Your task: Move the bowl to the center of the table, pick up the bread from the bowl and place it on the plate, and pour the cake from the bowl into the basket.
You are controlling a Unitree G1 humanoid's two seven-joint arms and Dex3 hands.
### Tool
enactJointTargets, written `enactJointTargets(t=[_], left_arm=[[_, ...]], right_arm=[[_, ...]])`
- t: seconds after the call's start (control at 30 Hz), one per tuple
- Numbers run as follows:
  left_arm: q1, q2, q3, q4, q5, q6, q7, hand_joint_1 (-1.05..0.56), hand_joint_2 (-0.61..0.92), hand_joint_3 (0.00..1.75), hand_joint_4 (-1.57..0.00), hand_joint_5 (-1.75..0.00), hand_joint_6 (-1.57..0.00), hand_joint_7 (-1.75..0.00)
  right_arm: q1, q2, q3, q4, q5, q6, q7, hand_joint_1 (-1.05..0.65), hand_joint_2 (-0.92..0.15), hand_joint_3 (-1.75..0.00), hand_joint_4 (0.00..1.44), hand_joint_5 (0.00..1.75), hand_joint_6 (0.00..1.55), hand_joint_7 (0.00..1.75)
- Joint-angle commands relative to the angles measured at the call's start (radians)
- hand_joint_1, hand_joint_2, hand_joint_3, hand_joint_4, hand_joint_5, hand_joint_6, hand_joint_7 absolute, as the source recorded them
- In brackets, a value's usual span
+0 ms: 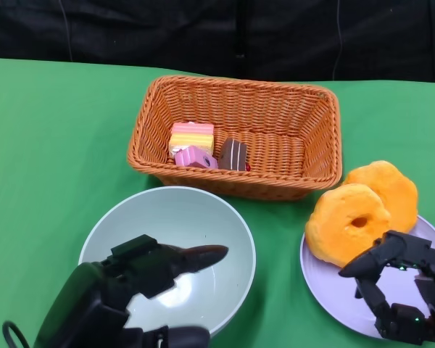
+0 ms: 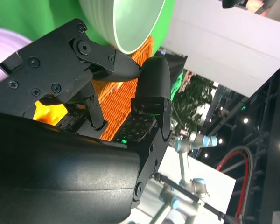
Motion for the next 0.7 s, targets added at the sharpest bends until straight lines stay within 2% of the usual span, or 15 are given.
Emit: enactJointTargets(t=[0.03, 0.2, 0.27, 0.37, 0.43, 0.53, 0.7], left_arm=[[0.026, -0.056, 0.000, 0.016, -0.095, -0.014, 0.011, -0.36, 0.92, 0.26, -0.59, -1.21, -0.51, -0.96], [0.088, -0.108, -0.015, -0.010, -0.280, 0.017, -0.038, -0.25, 0.92, 0.29, -0.64, -1.35, -0.53, -1.07], [0.115, -0.130, -0.016, -0.023, -0.306, 0.026, -0.043, -0.21, 0.89, 0.35, -0.68, -1.38, -0.57, -1.11], [0.145, -0.161, -0.028, -0.038, -0.330, 0.042, -0.054, -0.14, 0.57, 0.97, -0.74, -1.44, -0.66, -1.18], [0.164, -0.167, -0.056, -0.055, -0.412, 0.079, -0.089, -0.07, 0.45, 1.26, -0.77, -1.54, -0.71, -1.27], [0.176, -0.179, -0.069, -0.066, -0.471, 0.103, -0.123, -0.01, 0.42, 1.39, -0.79, -1.63, -0.72, -1.38], [0.180, -0.193, -0.050, -0.056, -0.428, 0.092, -0.139, 0.03, 0.40, 1.51, -0.86, -1.71, -0.76, -1.51]], right_arm=[[0.010, -0.005, 0.004, -0.028, 0.029, 0.016, 0.017, -0.05, -0.62, -0.84, 0.87, 1.40, 0.95, 0.97], [0.038, -0.004, 0.034, -0.071, 0.057, 0.055, 0.056, -0.06, -0.61, -0.86, 0.88, 1.39, 0.94, 0.97], [0.045, -0.009, 0.045, -0.081, 0.066, 0.060, 0.077, -0.05, -0.58, -0.92, 0.89, 1.40, 0.93, 0.99], [0.055, -0.011, 0.056, -0.099, 0.082, 0.072, 0.101, -0.05, -0.55, -0.95, 0.89, 1.40, 0.93, 1.00], [0.062, -0.010, 0.063, -0.112, 0.086, 0.081, 0.113, -0.05, -0.54, -0.97, 0.89, 1.37, 0.94, 0.98], [0.064, -0.009, 0.068, -0.117, 0.093, 0.081, 0.130, -0.05, -0.54, -0.96, 0.89, 1.34, 0.94, 0.96], [0.076, -0.001, 0.094, -0.128, 0.087, 0.085, 0.146, -0.04, -0.53, -0.96, 0.90, 1.34, 0.96, 0.96]])
